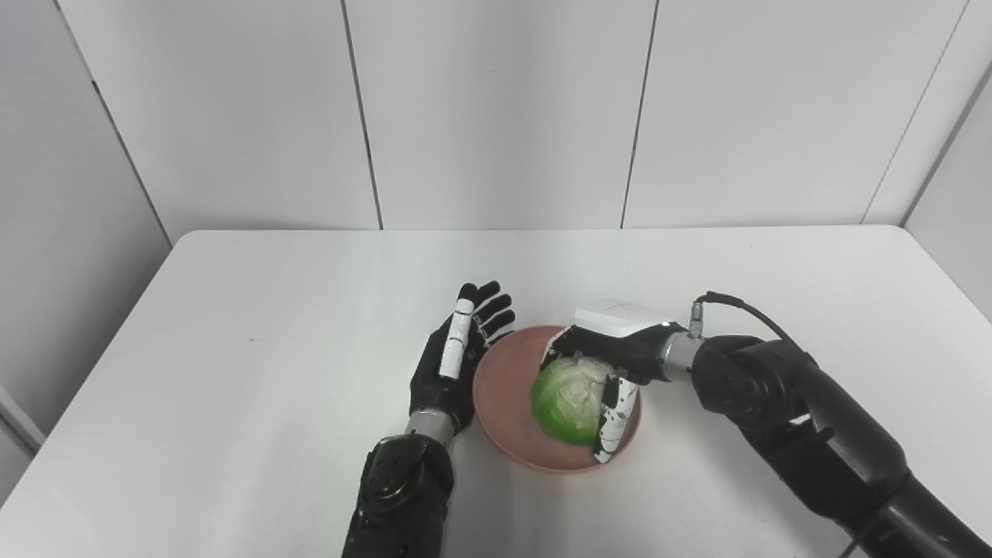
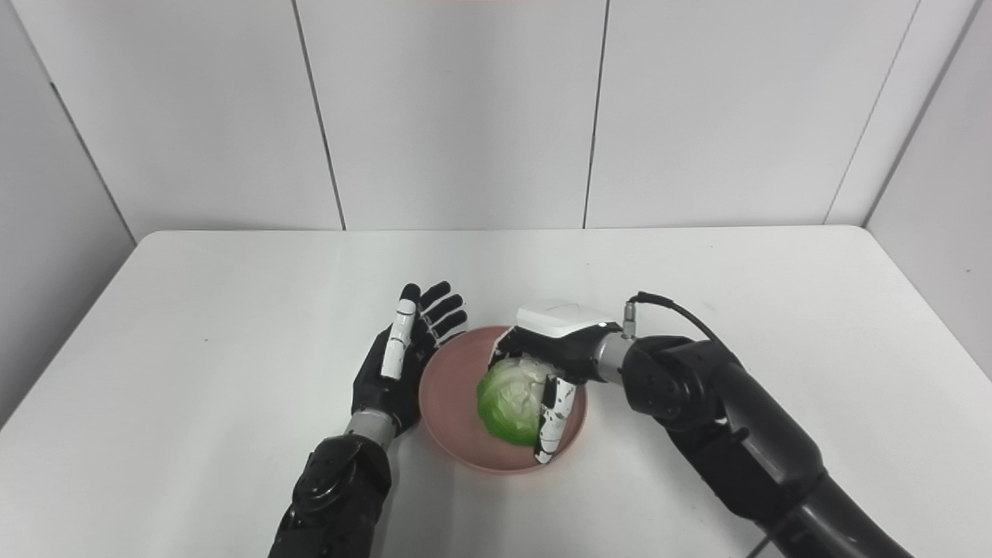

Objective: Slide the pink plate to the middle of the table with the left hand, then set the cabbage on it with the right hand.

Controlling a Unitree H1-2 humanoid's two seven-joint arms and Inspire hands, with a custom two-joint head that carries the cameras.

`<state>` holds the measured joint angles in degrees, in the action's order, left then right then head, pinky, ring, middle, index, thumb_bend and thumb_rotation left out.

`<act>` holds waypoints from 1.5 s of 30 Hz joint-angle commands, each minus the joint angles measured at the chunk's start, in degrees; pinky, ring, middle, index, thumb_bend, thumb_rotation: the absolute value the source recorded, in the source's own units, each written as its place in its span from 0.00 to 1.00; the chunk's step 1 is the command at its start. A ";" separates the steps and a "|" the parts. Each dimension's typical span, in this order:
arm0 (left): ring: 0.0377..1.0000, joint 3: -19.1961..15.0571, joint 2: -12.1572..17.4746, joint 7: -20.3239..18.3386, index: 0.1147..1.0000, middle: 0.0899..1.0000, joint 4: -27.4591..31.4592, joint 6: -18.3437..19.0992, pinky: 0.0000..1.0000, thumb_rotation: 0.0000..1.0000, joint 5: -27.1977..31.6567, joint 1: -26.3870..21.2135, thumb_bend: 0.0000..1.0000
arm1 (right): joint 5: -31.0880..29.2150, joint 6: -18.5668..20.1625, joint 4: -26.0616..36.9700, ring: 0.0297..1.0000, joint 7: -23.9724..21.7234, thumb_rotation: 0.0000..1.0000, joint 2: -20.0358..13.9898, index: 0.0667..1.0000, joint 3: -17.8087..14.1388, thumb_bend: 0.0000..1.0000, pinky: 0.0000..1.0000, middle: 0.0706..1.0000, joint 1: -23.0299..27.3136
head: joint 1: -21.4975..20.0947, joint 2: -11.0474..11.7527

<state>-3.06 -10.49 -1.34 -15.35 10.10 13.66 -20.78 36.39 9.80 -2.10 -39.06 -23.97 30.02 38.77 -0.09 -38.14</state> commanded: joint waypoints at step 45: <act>0.89 0.49 1.05 2.10 0.83 0.87 -3.13 -5.31 0.88 0.82 -5.71 0.30 0.70 | -20.25 -10.13 -4.08 0.74 37.00 0.85 17.36 0.75 -30.92 0.68 0.64 0.78 -16.41 | 0.84 0.27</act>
<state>-2.35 -10.01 -0.55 -17.50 5.16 8.77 -20.84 19.44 3.44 -6.97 -4.89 -8.07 0.41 20.71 0.70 -37.88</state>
